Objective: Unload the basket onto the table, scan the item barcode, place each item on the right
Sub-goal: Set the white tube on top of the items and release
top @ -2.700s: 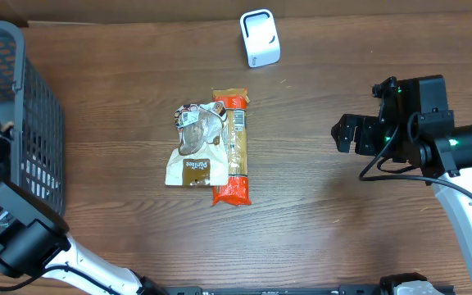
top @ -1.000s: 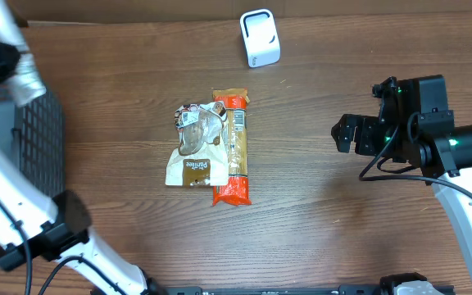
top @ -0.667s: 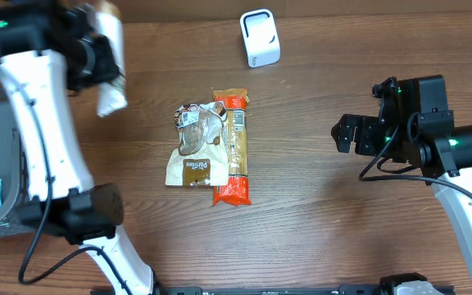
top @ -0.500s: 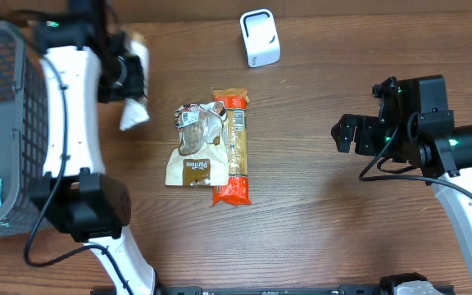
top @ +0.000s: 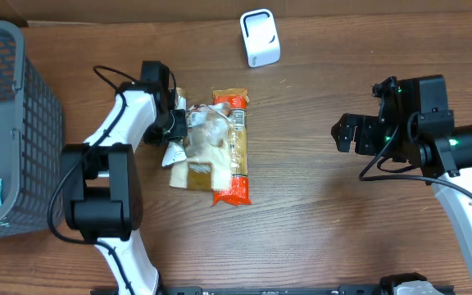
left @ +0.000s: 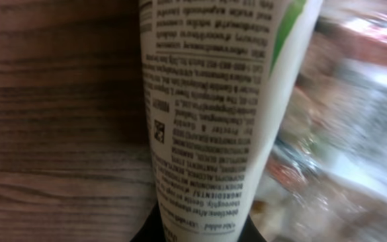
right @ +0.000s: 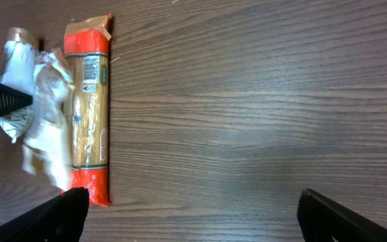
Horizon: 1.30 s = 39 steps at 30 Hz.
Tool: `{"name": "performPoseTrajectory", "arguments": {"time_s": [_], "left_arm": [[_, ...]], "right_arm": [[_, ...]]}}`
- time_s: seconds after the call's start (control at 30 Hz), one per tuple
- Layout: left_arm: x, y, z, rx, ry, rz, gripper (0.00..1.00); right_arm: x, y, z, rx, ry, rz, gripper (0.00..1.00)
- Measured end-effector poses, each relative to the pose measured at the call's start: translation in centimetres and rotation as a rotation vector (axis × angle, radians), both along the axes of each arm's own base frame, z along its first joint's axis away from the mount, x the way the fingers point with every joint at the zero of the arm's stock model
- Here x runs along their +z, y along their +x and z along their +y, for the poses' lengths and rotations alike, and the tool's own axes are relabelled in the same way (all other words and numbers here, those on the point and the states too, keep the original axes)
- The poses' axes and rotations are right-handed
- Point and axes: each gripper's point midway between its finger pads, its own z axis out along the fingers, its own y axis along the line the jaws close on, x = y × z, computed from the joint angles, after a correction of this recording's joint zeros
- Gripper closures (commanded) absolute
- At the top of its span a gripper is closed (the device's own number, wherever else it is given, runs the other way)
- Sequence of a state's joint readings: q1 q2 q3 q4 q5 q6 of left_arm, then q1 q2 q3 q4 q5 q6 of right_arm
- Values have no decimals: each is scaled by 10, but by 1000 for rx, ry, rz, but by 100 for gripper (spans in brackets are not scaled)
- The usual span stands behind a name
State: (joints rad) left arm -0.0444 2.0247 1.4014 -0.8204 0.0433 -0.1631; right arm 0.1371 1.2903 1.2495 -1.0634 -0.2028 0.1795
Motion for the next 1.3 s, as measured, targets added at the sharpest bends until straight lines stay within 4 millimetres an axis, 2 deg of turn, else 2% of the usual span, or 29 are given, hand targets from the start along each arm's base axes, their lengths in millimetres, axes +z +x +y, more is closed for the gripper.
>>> {"name": "performPoseTrajectory", "arguments": {"time_s": [0.2, 0.43, 0.5, 0.53, 0.57, 0.6, 0.67, 0.7, 0.73, 0.8, 0.93, 1.03, 1.13, 1.2, 1.23, 1.3], "left_arm": [[-1, -4, -11, -32, 18, -50, 96], [-1, -14, -60, -137, 20, -49, 96], [-1, -16, -70, -148, 17, -49, 92], [-1, -17, -74, -150, 16, -49, 89], [-1, -18, -76, -151, 14, -50, 75], [-2, -18, -77, -143, 13, -49, 66], [-5, -22, -79, -132, 3, -36, 40], [-10, -27, -78, -129, 5, -12, 23], [-12, -30, -76, -124, 8, 2, 16], [-11, -35, -72, -113, 18, 28, 9], [-5, -48, -51, -72, 64, 125, 4], [21, -32, -42, -57, 93, 107, 0], [69, 5, -41, -44, 94, -3, 0], [114, 30, -41, -40, 86, -109, 0], [126, 34, -41, -40, 83, -135, 0], [186, 46, -36, -28, 71, -254, 0]], "right_arm": [[0, 0, 0, 0, 0, 0, 0], [0, 0, 0, 0, 0, 0, 0], [0, 0, 0, 0, 0, 0, 0], [0, 0, 0, 0, 0, 0, 0], [0, 0, 0, 0, 0, 0, 0], [0, 0, 0, 0, 0, 0, 0], [0, 0, 0, 0, 0, 0, 0], [0, 0, 0, 0, 0, 0, 0], [0, 0, 0, 0, 0, 0, 0], [0, 0, 0, 0, 0, 1, 0], [0, 0, 0, 0, 0, 0, 0], [0, 0, 0, 0, 0, 1, 0], [0, 0, 0, 0, 0, 0, 0], [0, 0, 0, 0, 0, 1, 0], [0, 0, 0, 0, 0, 2, 0], [0, -1, 0, 0, 0, 3, 0]]}}
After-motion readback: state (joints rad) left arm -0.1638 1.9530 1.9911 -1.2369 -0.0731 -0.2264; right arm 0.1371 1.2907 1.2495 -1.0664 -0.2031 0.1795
